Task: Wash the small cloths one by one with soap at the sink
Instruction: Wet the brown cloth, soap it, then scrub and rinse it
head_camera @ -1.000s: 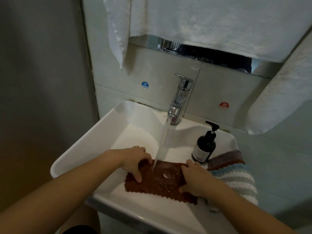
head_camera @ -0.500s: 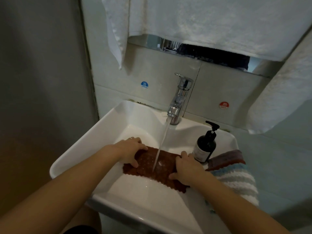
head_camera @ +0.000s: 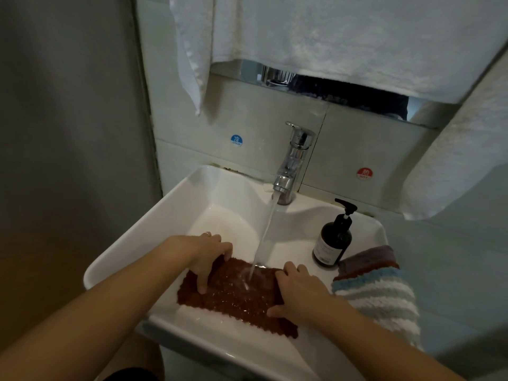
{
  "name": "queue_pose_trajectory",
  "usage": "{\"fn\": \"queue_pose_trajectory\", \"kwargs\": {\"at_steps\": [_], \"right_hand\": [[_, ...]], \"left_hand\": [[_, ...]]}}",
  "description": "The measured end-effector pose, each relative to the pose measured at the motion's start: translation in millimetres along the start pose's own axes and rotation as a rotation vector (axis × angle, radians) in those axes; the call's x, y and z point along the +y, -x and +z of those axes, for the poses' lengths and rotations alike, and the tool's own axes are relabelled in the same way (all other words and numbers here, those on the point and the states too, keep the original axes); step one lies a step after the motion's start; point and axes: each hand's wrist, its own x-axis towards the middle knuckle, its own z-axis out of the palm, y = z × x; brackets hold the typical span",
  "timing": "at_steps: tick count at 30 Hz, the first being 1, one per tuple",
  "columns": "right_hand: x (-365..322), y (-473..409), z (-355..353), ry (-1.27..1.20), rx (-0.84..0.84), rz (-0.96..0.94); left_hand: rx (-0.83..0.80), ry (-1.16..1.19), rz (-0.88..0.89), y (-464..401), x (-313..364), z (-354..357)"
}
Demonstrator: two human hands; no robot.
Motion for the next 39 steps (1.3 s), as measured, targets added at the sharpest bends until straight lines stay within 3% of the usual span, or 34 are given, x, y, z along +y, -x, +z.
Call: {"fn": "queue_pose_trajectory", "kwargs": {"at_steps": [5, 8, 10, 14, 16, 21, 29, 39], "right_hand": [[3, 2, 1, -0.025, 0.014, -0.003], [7, 1, -1, -0.040, 0.013, -0.004], [10, 0, -2, -0.062, 0.016, -0.004], [13, -2, -3, -0.116, 0.019, -0.012], [14, -3, -3, -0.130, 0.023, -0.013], [15, -3, -1, -0.126, 0.032, -0.018], [15, -3, -1, -0.134, 0.040, -0.013], [17, -3, -3, -0.189, 0.022, 0.001]], "left_hand": [[-0.001, -0.012, 0.012, 0, 4, 3], [0.019, 0.133, 0.023, 1, 1, 0], [0.175, 0.360, 0.059, 4, 1, -10], [0.757, 0.746, 0.202, 15, 14, -59], [0.861, 0.831, 0.295, 23, 28, -88], [0.822, 0.863, 0.387, 31, 52, -125], [0.895, 0.847, 0.408, 32, 51, -134], [0.841, 0.900, 0.436, 28, 37, -110]]}}
